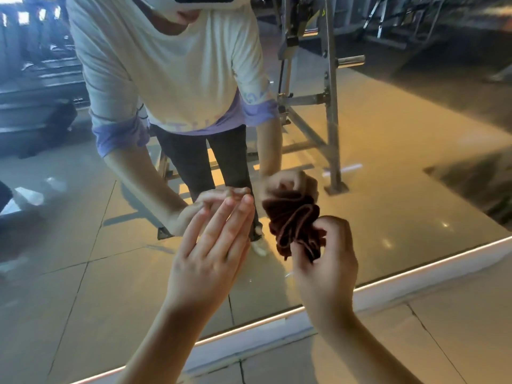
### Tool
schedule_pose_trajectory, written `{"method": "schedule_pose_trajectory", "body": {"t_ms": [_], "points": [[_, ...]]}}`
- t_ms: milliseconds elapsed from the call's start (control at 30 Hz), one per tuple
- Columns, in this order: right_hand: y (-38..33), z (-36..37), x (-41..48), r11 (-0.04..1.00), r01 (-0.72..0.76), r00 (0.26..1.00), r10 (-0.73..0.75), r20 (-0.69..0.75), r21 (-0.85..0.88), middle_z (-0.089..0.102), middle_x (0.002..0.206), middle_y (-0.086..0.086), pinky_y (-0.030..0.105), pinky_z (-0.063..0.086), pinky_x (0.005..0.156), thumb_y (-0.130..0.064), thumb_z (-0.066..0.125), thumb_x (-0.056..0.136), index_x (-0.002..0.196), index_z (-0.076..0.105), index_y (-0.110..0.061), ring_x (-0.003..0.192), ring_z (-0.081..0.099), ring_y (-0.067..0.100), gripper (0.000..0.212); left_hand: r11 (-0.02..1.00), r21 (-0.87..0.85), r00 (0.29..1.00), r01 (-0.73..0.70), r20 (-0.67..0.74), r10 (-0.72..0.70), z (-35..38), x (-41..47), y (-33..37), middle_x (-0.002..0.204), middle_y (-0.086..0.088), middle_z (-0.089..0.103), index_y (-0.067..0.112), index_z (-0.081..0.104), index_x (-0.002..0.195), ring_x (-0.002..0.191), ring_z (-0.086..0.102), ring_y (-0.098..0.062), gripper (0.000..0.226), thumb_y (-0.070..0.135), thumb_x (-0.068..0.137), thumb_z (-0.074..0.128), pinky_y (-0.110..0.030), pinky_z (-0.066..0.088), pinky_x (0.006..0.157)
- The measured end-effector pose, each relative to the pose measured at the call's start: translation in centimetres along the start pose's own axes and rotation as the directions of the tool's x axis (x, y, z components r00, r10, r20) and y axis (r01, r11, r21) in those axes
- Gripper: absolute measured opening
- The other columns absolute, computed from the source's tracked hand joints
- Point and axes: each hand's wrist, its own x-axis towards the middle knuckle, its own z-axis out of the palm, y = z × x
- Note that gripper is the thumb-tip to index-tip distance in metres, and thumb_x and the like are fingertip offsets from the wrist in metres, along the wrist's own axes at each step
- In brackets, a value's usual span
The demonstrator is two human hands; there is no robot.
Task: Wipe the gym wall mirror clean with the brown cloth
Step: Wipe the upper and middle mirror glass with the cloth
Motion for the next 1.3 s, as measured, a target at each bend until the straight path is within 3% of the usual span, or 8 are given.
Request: {"method": "schedule_pose_trajectory", "body": {"t_ms": [167,367,533,667,800,1033,1200,1300], "points": [[0.9,-0.3,0.3,0.956,-0.287,0.945,0.292,-0.145,0.051,0.059,0.103,0.01,0.002,0.044,0.077,0.005,0.07,0.082,0.11,0.053,0.002,0.091,0.063,0.024,0.033,1.0,-0.015,1.0,0.011,-0.009,-0.011,0.3,-0.3,0.0,0.16,-0.009,0.025,0.003,0.034,0.152,0.152,0.021,-0.022,0.08,0.015,0.086,0.077,-0.041,0.021,0.123],[-1.3,0.4,0.0,0.999,-0.02,0.999,0.019,0.033,0.031,0.049,0.098,-0.004,0.0,0.037,0.077,-0.018,0.055,0.078,0.102,0.05,-0.01,0.083,0.048,0.003,0.026,1.0,0.0,1.0,-0.016,-0.01,0.016,0.1,-0.2,-0.2,0.16,-0.009,0.027,0.003,0.037,0.151,0.146,0.029,-0.023,0.069,0.019,0.093,0.07,-0.04,0.023,0.12],[-1.1,0.0,1.8,0.978,-0.174,0.966,0.192,-0.176,0.114,0.059,0.106,0.01,0.018,0.052,0.08,-0.004,0.066,0.083,0.114,0.051,-0.005,0.093,0.062,0.02,0.035,1.0,0.008,0.999,0.001,0.037,-0.002,-0.3,-0.3,-0.4,0.161,-0.009,0.024,0.004,0.039,0.15,0.147,0.026,-0.023,0.069,0.018,0.091,0.071,-0.039,0.019,0.123],[-1.8,0.3,0.1,0.999,0.044,0.999,-0.044,0.009,0.009,0.061,0.101,0.011,0.014,0.046,0.078,-0.014,0.057,0.081,0.108,0.048,-0.013,0.089,0.061,0.025,0.029,0.997,0.049,0.998,0.061,0.01,-0.061,-0.7,-0.6,-0.5,0.168,-0.006,0.01,0.005,0.03,0.155,0.154,0.012,-0.019,0.072,0.024,0.095,0.066,-0.038,0.015,0.125],[-3.1,-0.1,3.7,0.991,0.131,0.979,-0.124,-0.162,0.031,0.06,0.103,0.009,0.017,0.046,0.084,-0.006,0.06,0.084,0.111,0.052,-0.009,0.095,0.058,0.02,0.028,0.993,0.05,0.994,0.106,0.025,-0.108,-0.8,-1.0,-0.8,0.168,-0.006,0.006,0.005,0.022,0.157,0.155,0.009,-0.02,0.083,0.025,0.093,0.07,-0.04,0.015,0.125],[-3.1,0.2,3.3,0.887,0.443,0.896,-0.443,0.029,-0.129,0.069,0.099,0.014,0.029,0.049,0.082,-0.001,0.057,0.093,0.098,0.073,-0.005,0.092,0.059,0.027,0.018,0.986,0.069,0.989,0.149,-0.009,-0.149,-1.0,-1.1,-0.7,0.157,-0.009,0.023,0.004,0.031,0.152,0.143,0.026,-0.024,0.078,0.03,0.091,0.071,-0.041,0.019,0.123],[-5.1,0.5,6.1,0.893,0.431,0.883,-0.447,-0.144,-0.131,0.068,0.102,0.017,0.023,0.042,0.09,-0.005,0.059,0.094,0.1,0.075,0.0,0.093,0.059,0.028,0.017,0.985,0.06,0.987,0.163,-0.014,-0.162,-0.8,-1.3,-0.7,0.158,-0.011,0.026,0.003,0.024,0.156,0.144,0.027,-0.025,0.084,0.029,0.092,0.071,-0.041,0.018,0.125],[-3.7,0.8,4.2,0.788,0.598,0.8,-0.599,0.04,-0.147,0.071,0.1,0.012,0.031,0.05,0.083,-0.008,0.054,0.098,0.097,0.078,-0.007,0.088,0.059,0.029,0.023,0.981,0.046,0.981,0.19,-0.039,-0.188,-0.8,-1.4,-0.6,0.152,-0.014,0.035,0.001,0.03,0.152,0.141,0.031,-0.026,0.085,0.029,0.087,0.077,-0.042,0.022,0.123]]}}
